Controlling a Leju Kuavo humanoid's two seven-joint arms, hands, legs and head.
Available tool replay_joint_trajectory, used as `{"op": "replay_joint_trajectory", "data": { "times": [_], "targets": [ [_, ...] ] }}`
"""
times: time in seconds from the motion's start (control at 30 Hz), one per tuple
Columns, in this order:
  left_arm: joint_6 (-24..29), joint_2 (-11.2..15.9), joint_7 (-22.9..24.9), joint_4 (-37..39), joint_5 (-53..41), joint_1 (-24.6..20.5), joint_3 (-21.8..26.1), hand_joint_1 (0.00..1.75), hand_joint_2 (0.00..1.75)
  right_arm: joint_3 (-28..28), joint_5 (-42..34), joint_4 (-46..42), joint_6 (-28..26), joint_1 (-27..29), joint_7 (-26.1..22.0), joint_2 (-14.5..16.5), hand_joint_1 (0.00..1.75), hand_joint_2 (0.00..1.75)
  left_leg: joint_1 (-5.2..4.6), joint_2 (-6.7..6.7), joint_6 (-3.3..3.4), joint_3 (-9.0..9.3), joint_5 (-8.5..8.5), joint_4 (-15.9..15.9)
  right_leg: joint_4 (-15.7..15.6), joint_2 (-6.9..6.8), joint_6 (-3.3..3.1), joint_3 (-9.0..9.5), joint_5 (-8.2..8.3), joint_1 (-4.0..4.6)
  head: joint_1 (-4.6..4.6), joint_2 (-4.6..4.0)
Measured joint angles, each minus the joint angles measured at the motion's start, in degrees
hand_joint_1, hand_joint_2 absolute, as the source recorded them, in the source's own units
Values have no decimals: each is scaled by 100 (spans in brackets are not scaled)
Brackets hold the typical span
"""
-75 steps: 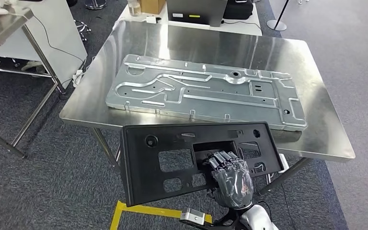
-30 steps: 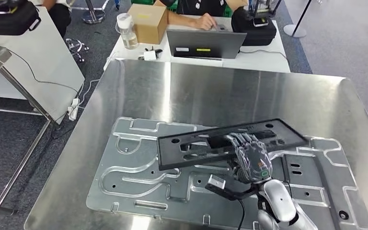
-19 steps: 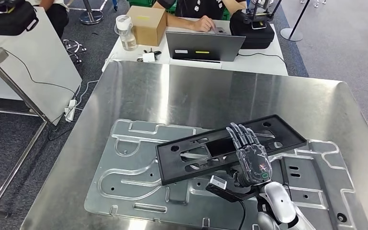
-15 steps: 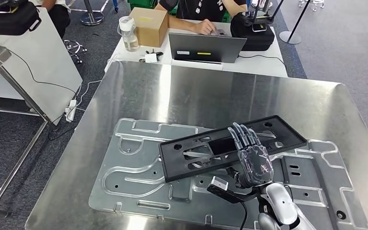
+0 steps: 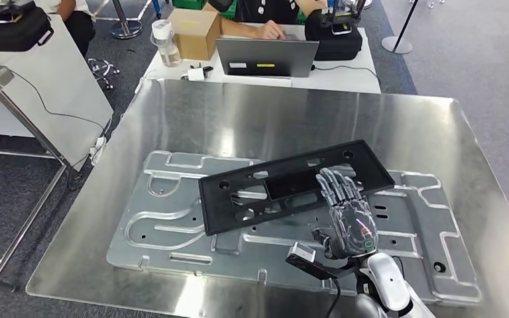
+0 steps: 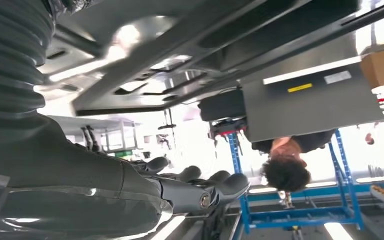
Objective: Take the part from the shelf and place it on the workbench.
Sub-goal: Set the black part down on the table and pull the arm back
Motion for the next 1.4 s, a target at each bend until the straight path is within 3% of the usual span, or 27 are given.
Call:
{"op": "replay_joint_trajectory", "data": {
  "times": [0.07, 0.1, 0.13, 0.17, 0.23, 0.3, 0.37, 0.43, 0.5, 0.53, 0.57, 0.6, 0.63, 0.67, 0.73, 0.77, 0.83, 0.87, 0.93, 1.0, 1.07, 1.1, 1.13, 1.2, 1.27, 1.33, 1.4],
  "targets": [
    [-5, -2, 0, 1, 0, 0, 0, 0, 0, 2, 7, 0, -18, 7, -7, 35, 0, 175, -11, 3, -9, -153, -551, 701, 14, -15, -50, -153, 118, 35, -1, 0],
    [-5, -2, 0, 1, 0, -2, 1, 0, 0, 4, 7, 0, -23, 10, -16, 57, 0, 175, -17, 3, -7, -167, -656, 978, 29, -22, -58, -237, 178, 55, -2, 0],
    [-5, -2, -1, 1, 0, -3, 1, 0, 0, 7, 5, 0, -28, 11, -28, 78, 0, 175, -26, 3, 4, -109, -634, 1107, 47, -28, -62, -326, 235, 76, -2, 0],
    [-5, -2, 0, 1, 0, -4, 2, 0, 0, 9, 5, 0, -32, 11, -41, 97, 0, 175, -38, 3, 31, 48, -516, 1033, 69, -31, -62, -412, 287, 97, -2, 0],
    [-5, 0, 1, 0, 0, -10, 2, 0, 0, 14, 5, -1, -37, 11, -64, 131, 0, 175, -79, 2, 133, 610, -310, 368, 107, -36, -54, -552, 378, 132, -1, 0],
    [-5, 4, 0, 0, 0, -23, 2, 0, 0, 18, 5, -2, -46, 7, -77, 153, 0, 175, -123, 4, 214, 1090, -320, -361, 127, -45, -17, -624, 467, 147, 1, 0],
    [-4, 7, -8, 1, 7, -30, 3, 0, 0, 21, -8, -2, -52, 4, -86, 167, 0, 175, -156, 6, 245, 1195, -330, -614, 113, -54, 49, -643, 561, 128, 0, 0],
    [45, -54, -7, 3, 73, -63, 13, 0, 0, 49, -52, 8, 2, -26, -145, 191, 0, 175, -135, 26, 302, 1139, -204, -676, 126, -45, 121, -678, 574, 113, 0, 0],
    [309, -236, 204, 3, 255, -245, 59, 0, 0, 202, -120, 129, 193, -258, -236, 298, 0, 175, -101, 65, 380, 1015, -29, -739, 388, -28, 179, -809, 229, 98, 2, 0],
    [504, -384, 415, 2, 374, -451, 90, 0, 0, 387, -170, 299, 314, -515, -242, 416, 0, 175, -107, 78, 402, 906, 64, -737, 681, -25, 207, -915, -72, 75, 3, 0],
    [680, -541, 620, 1, 477, -688, 122, 0, 0, 625, -213, 502, 403, -808, -224, 546, 0, 131, -108, 84, 412, 782, 159, -730, 1030, -27, 235, -1018, -336, 49, 2, 0],
    [792, -685, 765, 1, 560, -931, 149, 0, 0, 887, -271, 702, 445, -1076, -201, 678, 0, 87, -107, 85, 403, 654, 249, -718, 1356, -29, 262, -1081, -472, 25, 2, 0],
    [857, -833, 843, 1, 632, -1152, 174, 0, 0, 1163, -355, 875, 442, -1305, -210, 813, 0, 44, -102, 82, 386, 522, 340, -700, 1604, -31, 289, -1078, -467, 3, 2, 0],
    [878, -935, 842, 1, 685, -1282, 200, 0, 0, 1389, -472, 972, 399, -1440, -266, 914, 0, 0, -92, 81, 362, 414, 410, -681, 1671, -31, 310, -982, -313, -14, 3, 0],
    [891, -1062, 761, 2, 784, -1396, 248, 0, 0, 1766, -911, 1051, 290, -1605, -493, 1084, 0, 0, -66, 91, 290, 251, 516, -628, 1269, -31, 346, -514, 32, -53, 4, 0],
    [894, -1086, 712, 2, 830, -1399, 267, 0, 0, 1931, -1187, 1045, 253, -1658, -639, 1147, 0, 0, -63, 103, 250, 188, 554, -590, 850, -26, 353, -194, 36, -56, 4, 0],
    [914, -1104, 620, 1, 916, -1389, 288, 0, 0, 2254, -1674, 963, 231, -1706, -918, 1248, 0, 0, -68, 123, 170, 108, 636, -531, 138, -10, 302, 276, -171, -39, 2, 0],
    [930, -1106, 585, 0, 964, -1386, 300, 0, 0, 2422, -1848, 912, 237, -1712, -1031, 1285, 0, 0, -72, 126, 133, 85, 688, -527, -27, -7, 260, 356, -258, -15, 0, 0],
    [958, -1104, 529, -1, 1067, -1386, 337, 0, 0, 2768, -2115, 823, 253, -1709, -1177, 1338, 0, 0, -59, 111, 60, 45, 742, -534, -46, -38, 149, 290, -215, -11, 1, 0],
    [970, -1101, 497, -2, 1161, -1373, 377, 0, 0, 3079, -2283, 753, 252, -1702, -1231, 1356, 0, 0, -41, 90, 6, -74, 434, -302, -50, -75, 27, 173, -99, -18, 1, 0],
    [974, -1099, 482, -2, 1230, -1355, 394, 0, 0, 3300, -2358, 718, 236, -1689, -1238, 1360, 0, 0, -33, 78, -23, -281, -148, 375, -46, -88, -47, 25, 27, 5, 0, 0],
    [975, -1098, 479, -2, 1260, -1348, 396, 0, 0, 3379, -2395, 717, 232, -1675, -1254, 1360, 0, 0, -32, 75, -31, -366, -351, 764, -38, -91, -63, -59, 91, 22, 1, 0],
    [977, -1098, 474, -2, 1291, -1345, 398, 0, 0, 3440, -2452, 726, 230, -1654, -1289, 1358, 0, 0, -32, 73, -33, -390, -410, 1047, -26, -93, -68, -147, 151, 38, 0, 0],
    [981, -1096, 465, -2, 1354, -1339, 400, 0, 0, 3522, -2602, 750, 231, -1585, -1401, 1357, 0, 0, -34, 71, -9, -168, -210, 1059, 14, -93, -65, -322, 252, 64, 0, 0],
    [989, -1090, 450, -3, 1419, -1342, 402, 0, 0, 3553, -2752, 779, 213, -1484, -1522, 1358, 0, 0, -54, 54, 64, 387, -28, 374, 63, -89, -43, -465, 325, 81, 1, 0],
    [1003, -1076, 426, -7, 1491, -1344, 402, 0, 0, 3550, -2856, 813, 178, -1392, -1637, 1358, 0, 0, -91, 31, 126, 861, -91, -355, 91, -92, 7, -550, 403, 86, 2, 0],
    [1022, -1063, 413, -9, 1561, -1331, 402, 0, 0, 3525, -2919, 854, 152, -1325, -1742, 1358, 0, 0, -123, 21, 159, 967, -113, -623, 67, -98, 75, -593, 507, 74, 2, 0]
  ]
}}
